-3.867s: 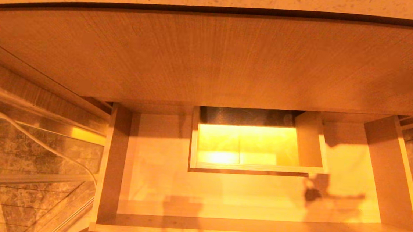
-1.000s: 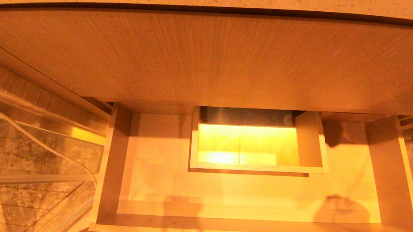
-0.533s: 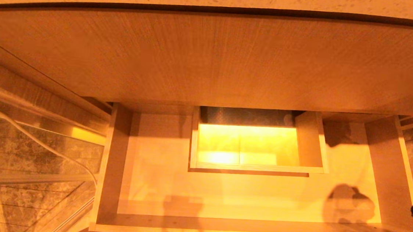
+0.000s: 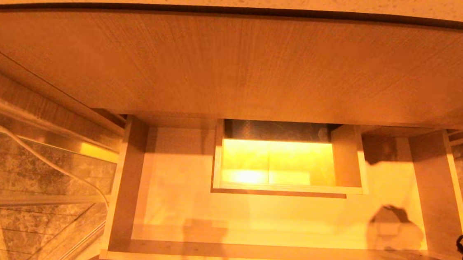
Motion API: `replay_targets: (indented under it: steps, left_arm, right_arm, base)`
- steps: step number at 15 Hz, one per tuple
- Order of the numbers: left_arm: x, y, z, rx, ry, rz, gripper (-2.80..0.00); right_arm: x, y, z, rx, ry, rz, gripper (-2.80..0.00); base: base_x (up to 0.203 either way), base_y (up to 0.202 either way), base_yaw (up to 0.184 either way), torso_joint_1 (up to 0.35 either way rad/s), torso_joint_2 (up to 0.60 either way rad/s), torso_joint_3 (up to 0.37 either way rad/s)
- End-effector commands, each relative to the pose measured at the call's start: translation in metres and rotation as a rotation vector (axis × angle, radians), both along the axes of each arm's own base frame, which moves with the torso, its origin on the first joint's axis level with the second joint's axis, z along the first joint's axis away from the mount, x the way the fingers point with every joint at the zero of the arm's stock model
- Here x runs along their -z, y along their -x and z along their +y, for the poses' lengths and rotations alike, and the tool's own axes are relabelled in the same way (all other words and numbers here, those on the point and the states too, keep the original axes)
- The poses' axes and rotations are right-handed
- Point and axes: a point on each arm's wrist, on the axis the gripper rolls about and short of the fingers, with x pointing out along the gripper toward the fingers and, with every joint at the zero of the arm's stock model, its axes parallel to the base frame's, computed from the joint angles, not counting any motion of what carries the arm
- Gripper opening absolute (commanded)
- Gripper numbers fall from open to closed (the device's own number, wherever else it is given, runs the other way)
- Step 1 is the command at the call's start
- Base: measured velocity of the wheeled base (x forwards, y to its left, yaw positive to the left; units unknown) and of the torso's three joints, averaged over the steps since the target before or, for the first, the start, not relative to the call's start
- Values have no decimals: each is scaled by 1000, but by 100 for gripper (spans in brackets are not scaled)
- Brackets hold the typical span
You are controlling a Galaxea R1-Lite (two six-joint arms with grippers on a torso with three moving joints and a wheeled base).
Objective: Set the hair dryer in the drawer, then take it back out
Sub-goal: Close the drawer
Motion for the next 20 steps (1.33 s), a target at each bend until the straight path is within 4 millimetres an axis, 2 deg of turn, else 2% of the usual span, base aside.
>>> replay_targets:
  steps: [1,20]
  left_arm:
    - [0,0,0,0,0,0,0]
    - [0,0,0,0,0,0,0]
  right_arm:
    - [5,-2,-3,5,-3,12,-280]
    - [-10,-20,-13,-32,46,-194,-280]
  base:
    - [0,0,0,0,0,0]
    - [0,0,0,0,0,0]
